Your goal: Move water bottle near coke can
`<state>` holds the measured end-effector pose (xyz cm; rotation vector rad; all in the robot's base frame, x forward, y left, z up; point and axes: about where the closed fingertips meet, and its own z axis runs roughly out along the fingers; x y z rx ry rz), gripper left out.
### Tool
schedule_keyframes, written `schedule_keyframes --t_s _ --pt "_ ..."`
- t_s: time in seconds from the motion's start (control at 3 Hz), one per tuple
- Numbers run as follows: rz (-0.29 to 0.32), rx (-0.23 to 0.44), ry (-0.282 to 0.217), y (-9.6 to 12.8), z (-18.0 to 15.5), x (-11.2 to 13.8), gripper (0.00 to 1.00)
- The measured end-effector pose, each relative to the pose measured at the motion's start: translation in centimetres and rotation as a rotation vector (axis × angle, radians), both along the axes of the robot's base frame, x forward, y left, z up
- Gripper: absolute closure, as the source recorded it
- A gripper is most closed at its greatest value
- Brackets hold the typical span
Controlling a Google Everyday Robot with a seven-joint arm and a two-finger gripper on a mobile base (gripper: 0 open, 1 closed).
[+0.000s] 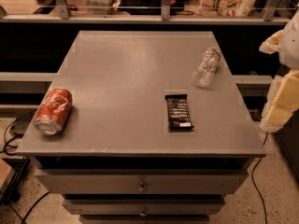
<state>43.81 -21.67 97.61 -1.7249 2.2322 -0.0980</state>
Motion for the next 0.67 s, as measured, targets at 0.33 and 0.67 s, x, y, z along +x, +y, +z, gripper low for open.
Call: schedule_keyframes --t_s 0.33,0.67 --pt "0.0 0.001 -0.003 0.0 0.1 0.0 0.0" --pt "0.0 0.095 -0.046 0.8 -0.2 1.5 0.0"
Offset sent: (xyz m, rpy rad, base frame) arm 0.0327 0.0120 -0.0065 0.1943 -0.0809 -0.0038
